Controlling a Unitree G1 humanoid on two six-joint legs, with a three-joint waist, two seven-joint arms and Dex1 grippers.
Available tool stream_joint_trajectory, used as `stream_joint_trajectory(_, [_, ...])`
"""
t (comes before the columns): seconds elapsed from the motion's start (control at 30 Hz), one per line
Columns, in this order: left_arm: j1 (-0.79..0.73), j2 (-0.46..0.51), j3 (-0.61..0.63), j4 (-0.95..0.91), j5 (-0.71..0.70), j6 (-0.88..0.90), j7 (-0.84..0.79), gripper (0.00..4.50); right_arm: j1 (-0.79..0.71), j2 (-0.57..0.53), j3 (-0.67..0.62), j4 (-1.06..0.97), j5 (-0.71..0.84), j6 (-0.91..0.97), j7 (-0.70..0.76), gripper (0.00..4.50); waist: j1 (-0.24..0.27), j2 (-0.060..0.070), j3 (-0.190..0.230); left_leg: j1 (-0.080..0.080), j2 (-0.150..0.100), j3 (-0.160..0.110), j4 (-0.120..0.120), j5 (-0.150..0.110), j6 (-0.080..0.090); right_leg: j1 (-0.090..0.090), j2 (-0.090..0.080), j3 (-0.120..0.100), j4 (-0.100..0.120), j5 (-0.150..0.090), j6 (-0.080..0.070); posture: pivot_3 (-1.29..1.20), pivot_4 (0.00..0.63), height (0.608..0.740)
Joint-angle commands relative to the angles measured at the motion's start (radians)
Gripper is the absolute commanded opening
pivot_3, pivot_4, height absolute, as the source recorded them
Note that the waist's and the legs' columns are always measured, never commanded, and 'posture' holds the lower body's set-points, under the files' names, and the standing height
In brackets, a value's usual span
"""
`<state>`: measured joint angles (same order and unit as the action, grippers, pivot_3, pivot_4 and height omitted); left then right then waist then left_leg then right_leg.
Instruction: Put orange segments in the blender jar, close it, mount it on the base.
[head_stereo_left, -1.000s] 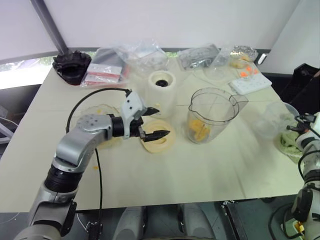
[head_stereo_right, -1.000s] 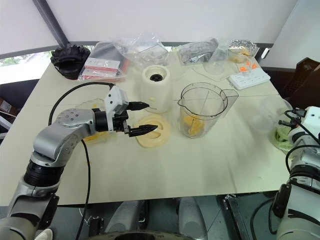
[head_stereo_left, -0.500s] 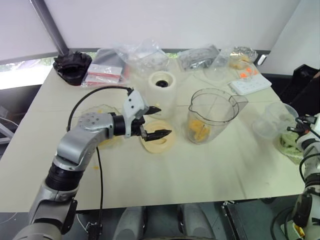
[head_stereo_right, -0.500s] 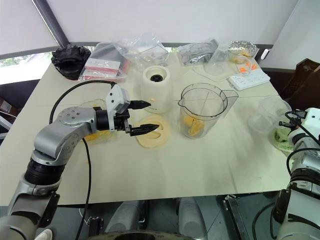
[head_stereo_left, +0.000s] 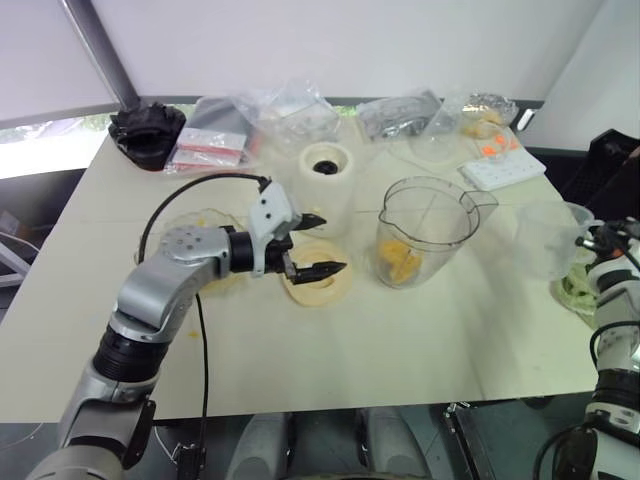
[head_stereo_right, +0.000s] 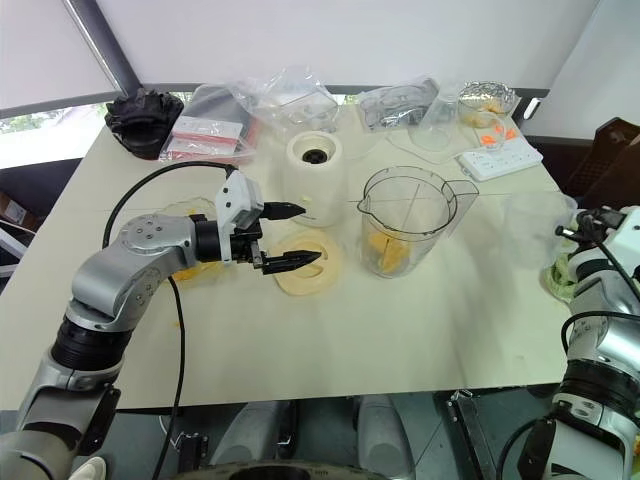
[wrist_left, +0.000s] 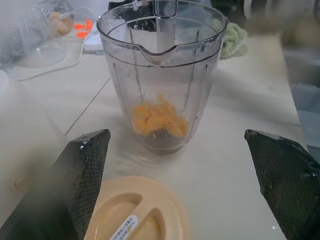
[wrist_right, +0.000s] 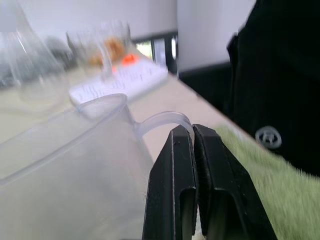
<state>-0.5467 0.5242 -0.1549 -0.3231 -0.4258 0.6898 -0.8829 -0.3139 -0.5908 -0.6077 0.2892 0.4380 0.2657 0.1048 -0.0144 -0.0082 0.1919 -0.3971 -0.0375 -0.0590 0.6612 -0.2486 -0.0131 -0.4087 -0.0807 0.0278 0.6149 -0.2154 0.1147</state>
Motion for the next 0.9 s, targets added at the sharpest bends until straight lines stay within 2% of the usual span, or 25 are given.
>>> stream_joint_trajectory(0.03, [-0.016,-0.001,-0.002,-0.019,-0.006,-0.019,-0.003,4.5,-0.018,-0.005,-0.04,-0.1,0.031,0.007,-0.015,0.04,0.0,0.0,0.0,0.0,0.0,0.0,0.0,0.0,0.0,0.0,0.0,0.0,0.0,0.0,0.0,0.0,0.15,0.74])
stream_joint_trajectory(0.53, [-0.003,0.021,-0.02,0.032,0.023,-0.074,-0.03,4.5,-0.027,-0.09,-0.02,-0.515,0.049,0.086,0.02,0.04,0.001,0.001,0.001,0.0,0.0,0.0,-0.001,0.0,0.0,-0.001,0.0,0.0,0.0,0.0,0.0,0.0,0.15,0.74])
stream_joint_trajectory(0.9, [-0.023,0.017,-0.032,0.102,0.048,-0.136,-0.069,4.5,-0.025,-0.126,0.039,-0.734,-0.023,0.136,0.019,0.04,0.003,0.001,0.001,-0.008,0.0,-0.001,-0.001,0.0,0.0,-0.007,-0.001,-0.001,-0.001,0.0,0.0,0.0,0.15,0.74])
